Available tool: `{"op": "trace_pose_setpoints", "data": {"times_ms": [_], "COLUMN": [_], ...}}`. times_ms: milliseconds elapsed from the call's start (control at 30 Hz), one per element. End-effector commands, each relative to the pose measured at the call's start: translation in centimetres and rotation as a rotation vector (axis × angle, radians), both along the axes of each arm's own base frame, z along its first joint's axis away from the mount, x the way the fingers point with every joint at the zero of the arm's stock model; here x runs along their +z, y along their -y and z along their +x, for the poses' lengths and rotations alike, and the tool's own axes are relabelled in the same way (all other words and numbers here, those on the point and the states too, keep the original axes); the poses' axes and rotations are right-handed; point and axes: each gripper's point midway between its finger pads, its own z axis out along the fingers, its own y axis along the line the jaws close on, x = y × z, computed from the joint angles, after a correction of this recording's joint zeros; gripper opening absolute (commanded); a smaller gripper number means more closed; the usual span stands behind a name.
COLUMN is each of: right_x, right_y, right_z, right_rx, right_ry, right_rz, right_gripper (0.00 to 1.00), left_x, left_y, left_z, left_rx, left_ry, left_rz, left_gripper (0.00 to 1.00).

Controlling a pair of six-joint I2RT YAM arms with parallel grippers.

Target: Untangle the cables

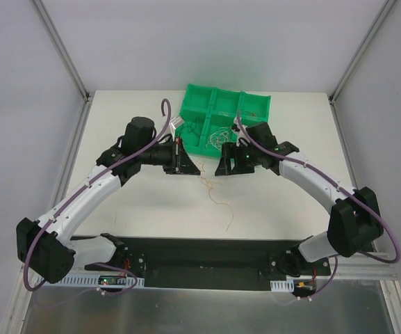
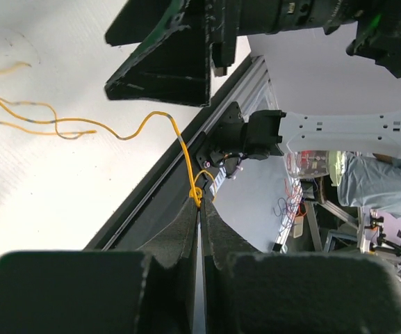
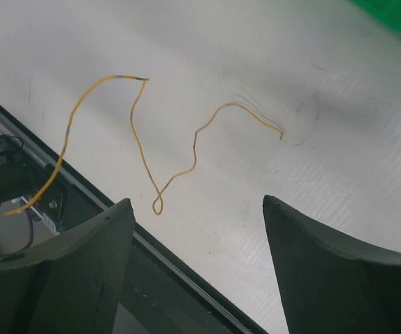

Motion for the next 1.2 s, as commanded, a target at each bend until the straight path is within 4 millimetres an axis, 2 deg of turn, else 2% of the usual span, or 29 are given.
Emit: {"op": "trace_pose_setpoints", "data": {"times_ms": [0, 67, 167, 267, 367, 433, 500, 533, 567, 633, 733, 833, 900, 967, 1033, 1100, 1167], "right_x": [2.4, 1.3, -0.3, -1.3, -3.9, -5.2, -5.7, -5.8, -5.4, -4.1, -2.1, -1.0, -0.1, 0.2, 0.8, 1.9, 3.1], "right_y": [-3.6, -4.5, -5.8, -8.4, -9.3, -9.3, -8.6, -8.2, -7.9, -8.1, -8.5, -7.8, -7.1, -5.5, -4.0, -3.5, -3.8], "right_z": [0.2, 0.9, 0.9, -0.9, -3.2, -4.4, -5.1, -5.3, -5.1, -5.2, -5.4, -5.1, -4.9, -4.3, -4.1, -4.1, -4.9], "right_rx": [0.123, 0.074, 0.043, 0.087, 0.091, 0.108, 0.116, 0.119, 0.121, 0.154, 0.201, 0.182, 0.169, 0.138, 0.147, 0.174, 0.242], "right_ry": [0.063, -0.015, -0.112, -0.18, -0.303, -0.343, -0.342, -0.335, -0.32, -0.284, -0.244, -0.194, -0.152, -0.123, -0.116, -0.079, -0.051], "right_rz": [0.078, 0.074, 0.054, 0.086, 0.079, 0.085, 0.079, 0.075, 0.084, 0.132, 0.184, 0.16, 0.14, 0.059, 0.01, 0.016, 0.059], "right_gripper": [0.78, 0.78, 0.78, 0.77, 0.72, 0.62, 0.44, 0.29, 0.16, 0.0, 0.0, 0.0, 0.0, 0.05, 0.05, 0.02, 0.02], "left_x": [0.8, 1.2, 1.9, 3.0, 4.8, 6.7, 7.7, 7.9, 7.8, 7.4, 5.3, 3.1, 2.2, 1.6, 0.6, -0.3, -1.2], "left_y": [-0.6, -0.7, -0.9, -0.9, -1.2, -1.9, -3.0, -3.7, -4.3, -5.3, -6.5, -7.5, -7.5, -7.2, -7.0, -6.7, -6.4], "left_z": [-0.8, -1.0, -1.2, -1.2, -0.5, 0.4, 1.8, 2.5, 3.1, 4.1, 5.3, 6.4, 6.8, 7.1, 7.2, 7.2, 7.1], "left_rx": [-0.007, -0.01, -0.008, -0.016, 0.019, 0.082, 0.186, 0.247, 0.29, 0.366, 0.425, 0.473, 0.458, 0.447, 0.433, 0.417, 0.394], "left_ry": [0.054, 0.067, 0.096, 0.127, 0.214, 0.311, 0.373, 0.389, 0.392, 0.381, 0.334, 0.278, 0.266, 0.252, 0.23, 0.206, 0.175], "left_rz": [-0.011, -0.017, -0.026, -0.041, -0.041, -0.031, 0.008, 0.038, 0.066, 0.126, 0.242, 0.355, 0.386, 0.395, 0.414, 0.426, 0.433], "left_gripper": [0.0, 0.0, 0.0, 0.0, 0.0, 0.0, 0.0, 0.0, 0.0, 0.0, 0.0, 0.0, 0.0, 0.0, 0.0, 0.0, 0.0]}}
